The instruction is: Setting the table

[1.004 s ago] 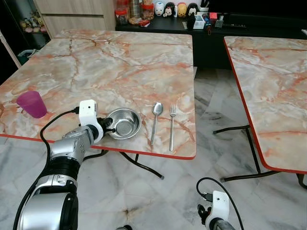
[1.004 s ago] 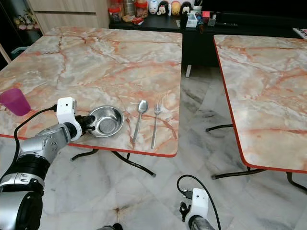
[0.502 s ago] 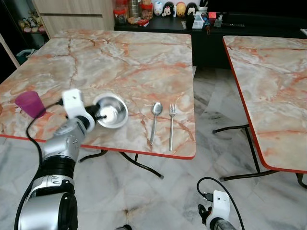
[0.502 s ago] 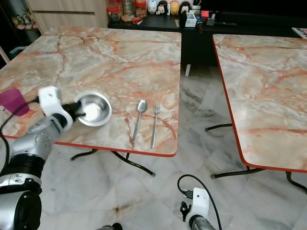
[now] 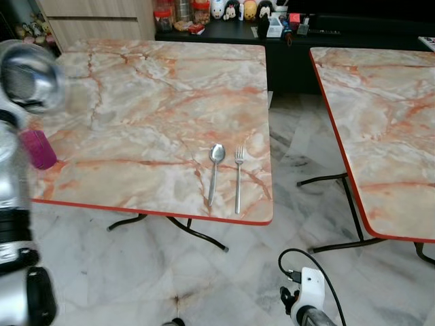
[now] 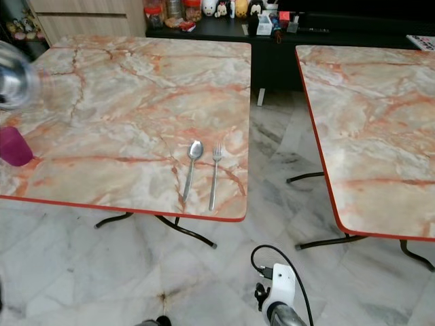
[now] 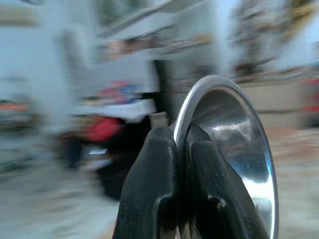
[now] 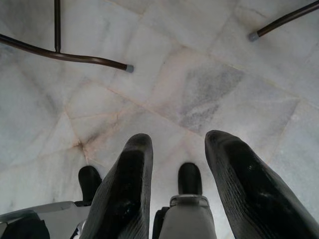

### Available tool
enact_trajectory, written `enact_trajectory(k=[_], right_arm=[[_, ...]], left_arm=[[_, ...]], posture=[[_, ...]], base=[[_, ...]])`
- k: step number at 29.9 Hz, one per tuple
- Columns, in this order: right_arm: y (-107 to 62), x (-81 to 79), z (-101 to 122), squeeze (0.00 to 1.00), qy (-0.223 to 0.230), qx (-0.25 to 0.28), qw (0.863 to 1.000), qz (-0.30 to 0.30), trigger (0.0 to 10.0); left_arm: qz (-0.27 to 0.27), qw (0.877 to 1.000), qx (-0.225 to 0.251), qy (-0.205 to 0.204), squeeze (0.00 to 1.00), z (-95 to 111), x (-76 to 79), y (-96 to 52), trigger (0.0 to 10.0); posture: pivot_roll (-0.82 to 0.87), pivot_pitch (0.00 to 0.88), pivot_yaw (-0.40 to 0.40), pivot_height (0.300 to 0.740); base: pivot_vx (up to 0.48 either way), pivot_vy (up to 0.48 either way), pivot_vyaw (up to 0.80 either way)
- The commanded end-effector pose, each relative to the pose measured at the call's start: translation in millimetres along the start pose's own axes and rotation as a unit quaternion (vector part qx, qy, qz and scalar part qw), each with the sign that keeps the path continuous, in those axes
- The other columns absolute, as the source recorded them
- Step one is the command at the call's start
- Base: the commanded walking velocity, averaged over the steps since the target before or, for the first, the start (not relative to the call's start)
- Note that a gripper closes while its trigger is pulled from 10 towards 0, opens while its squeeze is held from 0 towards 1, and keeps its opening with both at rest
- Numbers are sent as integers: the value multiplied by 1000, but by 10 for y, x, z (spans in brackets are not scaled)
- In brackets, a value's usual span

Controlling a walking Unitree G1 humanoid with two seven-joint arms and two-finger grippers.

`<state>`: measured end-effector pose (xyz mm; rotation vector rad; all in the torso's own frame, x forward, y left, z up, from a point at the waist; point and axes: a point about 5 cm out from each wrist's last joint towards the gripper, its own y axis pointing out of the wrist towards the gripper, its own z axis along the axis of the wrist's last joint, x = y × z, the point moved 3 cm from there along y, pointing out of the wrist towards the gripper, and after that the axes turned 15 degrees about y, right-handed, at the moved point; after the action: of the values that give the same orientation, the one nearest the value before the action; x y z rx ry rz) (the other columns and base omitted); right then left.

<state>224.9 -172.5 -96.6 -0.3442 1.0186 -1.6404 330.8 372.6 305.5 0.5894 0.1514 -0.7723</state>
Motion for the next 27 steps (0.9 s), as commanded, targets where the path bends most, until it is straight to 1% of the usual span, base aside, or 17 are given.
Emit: enact_trajectory(k=[1,3,5,6,9,10,11,12,13,15,18,19,20,21,23,25,27], right_arm=[[-8,18,-39,0,1,-5,1000,-4,10000],[-11,33,-52,0,0,-6,1000,-7,10000],[-13,38,-60,0,-1,-6,1000,-8,10000],[-14,33,-67,0,0,-7,1000,-8,10000],[-15,31,-74,0,1,-7,1000,-8,10000],[-15,31,-74,0,1,-7,1000,-8,10000],[-16,31,-77,0,2,-7,1000,-8,10000],[-16,31,-77,0,2,-7,1000,-8,10000],[-16,31,-78,0,3,-6,1000,-8,10000],[-17,30,-83,0,2,-7,1000,-8,10000],[-17,23,-91,0,1,-8,1000,-7,10000],[-17,18,-94,0,2,-8,1000,-7,10000],[-17,18,-94,0,2,-8,1000,-7,10000],[-18,19,-97,0,2,-8,1000,-7,10000],[-19,25,-98,0,1,-9,1000,-7,10000],[-20,38,-100,0,-2,-10,1000,-9,10000],[-21,44,-104,0,-11,-13,1000,-9,10000]], left_arm=[[53,996,-31,72,0,-156,-228,1,10000],[83,983,-36,162,0,-278,-400,-34,10000],[81,974,-46,207,0,-420,-460,-67,10000],[86,966,-69,232,0,-601,-523,-116,10000],[108,946,-106,287,0,-872,-654,-250,10000],[108,946,-106,287,0,-872,-654,-250,10000],[126,934,-122,312,0,-994,-729,-333,10000],[126,934,-122,312,0,-994,-729,-333,10000],[148,918,-138,341,0,-1139,-803,-445,10000],[163,901,-180,360,0,-1396,-860,-632,10000],[165,892,-234,349,0,-1655,-899,-832,10000],[144,890,-287,324,0,-1896,-848,-1029,10000],[144,890,-287,324,0,-1896,-848,-1029,10000],[106,886,-327,311,0,-2090,-740,-1212,10000],[64,884,-361,291,0,-2254,-592,-1404,10000],[49,889,-373,262,0,-2318,-489,-1507,10000],[3,891,-405,207,0,-2430,-246,-1691,10000]], posture=[[119,112,14,740],[119,111,15,740],[120,106,18,740],[117,106,21,740],[108,100,29,740],[108,100,29,740],[109,94,31,740],[109,94,31,740],[107,90,31,740],[107,88,32,740],[102,81,34,740],[100,78,34,740],[100,78,34,740],[93,76,36,740],[91,76,35,740],[95,77,30,740],[93,79,27,740]], base=[[0,0,0],[0,0,0],[0,0,0],[0,0,0],[0,0,0],[0,0,0],[0,0,0],[0,0,0],[0,0,0],[0,0,0],[0,0,0],[0,0,0],[0,0,0],[0,0,0],[0,0,0],[0,0,0],[0,0,0]])
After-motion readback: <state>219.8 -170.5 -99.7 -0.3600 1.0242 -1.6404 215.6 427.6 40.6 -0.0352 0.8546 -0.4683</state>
